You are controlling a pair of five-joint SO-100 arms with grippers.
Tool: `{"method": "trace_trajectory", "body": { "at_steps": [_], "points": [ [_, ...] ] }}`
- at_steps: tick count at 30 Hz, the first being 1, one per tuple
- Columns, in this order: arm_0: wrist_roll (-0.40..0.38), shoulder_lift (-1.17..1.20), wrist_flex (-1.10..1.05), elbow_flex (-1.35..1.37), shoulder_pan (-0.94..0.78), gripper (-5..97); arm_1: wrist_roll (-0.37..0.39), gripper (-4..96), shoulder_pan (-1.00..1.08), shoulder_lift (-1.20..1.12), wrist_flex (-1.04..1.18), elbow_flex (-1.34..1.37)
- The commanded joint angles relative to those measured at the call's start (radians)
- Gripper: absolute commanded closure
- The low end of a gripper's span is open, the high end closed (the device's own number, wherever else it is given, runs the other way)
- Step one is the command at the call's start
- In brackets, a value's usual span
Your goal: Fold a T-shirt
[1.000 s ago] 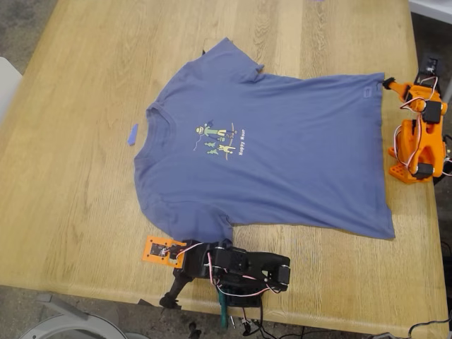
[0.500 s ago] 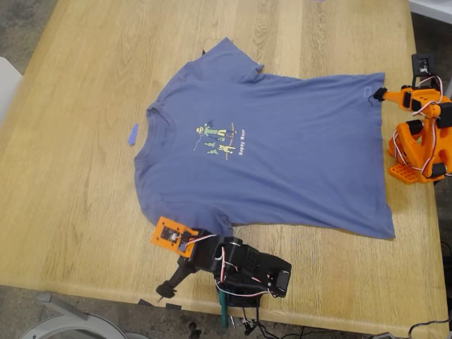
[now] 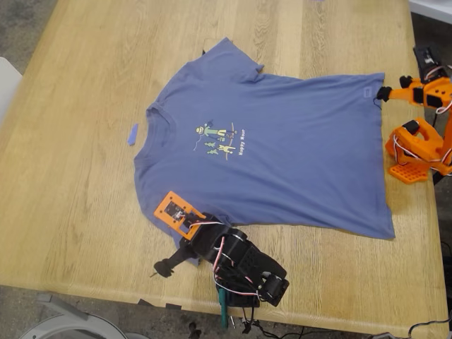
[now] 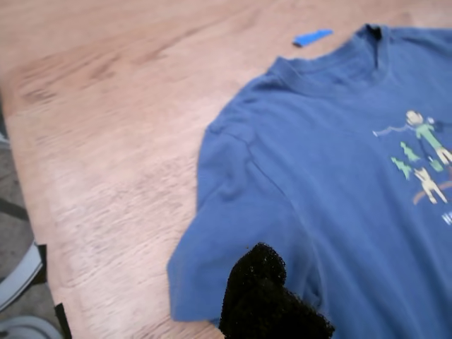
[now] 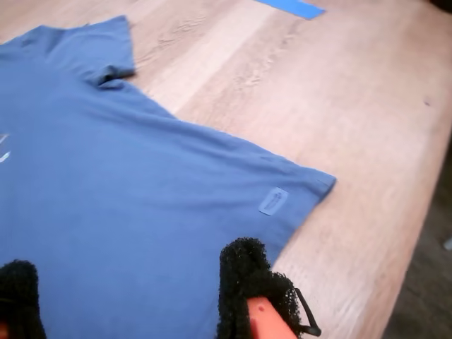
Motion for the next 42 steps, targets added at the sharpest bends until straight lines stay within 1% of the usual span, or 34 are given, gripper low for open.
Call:
{"method": "trace_trajectory", "body": {
  "at_steps": [1,8,12,15,19,24,31,38,42],
  "points": [
    [0.008,-0.061,0.025,-0.097,0.052,23,-0.009,55.0,-0.095,-0.081,0.003,-0.069],
    [0.041,-0.187,0.057,-0.156,0.192,21,-0.012,55.7,-0.394,-0.262,0.005,-0.15],
    [0.052,-0.267,0.057,-0.189,0.313,21,-0.011,56.2,-0.571,-0.362,0.005,-0.183],
    [0.057,-0.304,-0.009,-0.176,0.388,21,-0.011,56.4,-0.675,-0.416,0.003,-0.179],
    [0.055,-0.348,-0.112,-0.156,0.402,21,-0.009,56.5,-0.75,-0.495,-0.005,-0.198],
    [0.055,-0.374,-0.189,-0.087,0.387,21,-0.005,56.8,-0.822,-0.626,-0.015,-0.279],
    [0.037,-0.449,-0.439,0.015,0.382,21,-0.003,57.4,-0.845,-0.782,-0.249,-0.293],
    [0.048,-0.568,-0.738,0.103,0.356,21,0.006,57.8,-0.847,-0.977,-0.534,-0.299],
    [0.049,-0.649,-0.89,0.129,0.336,21,0.034,58.7,-0.859,-1.086,-0.684,-0.301]
  ]
}}
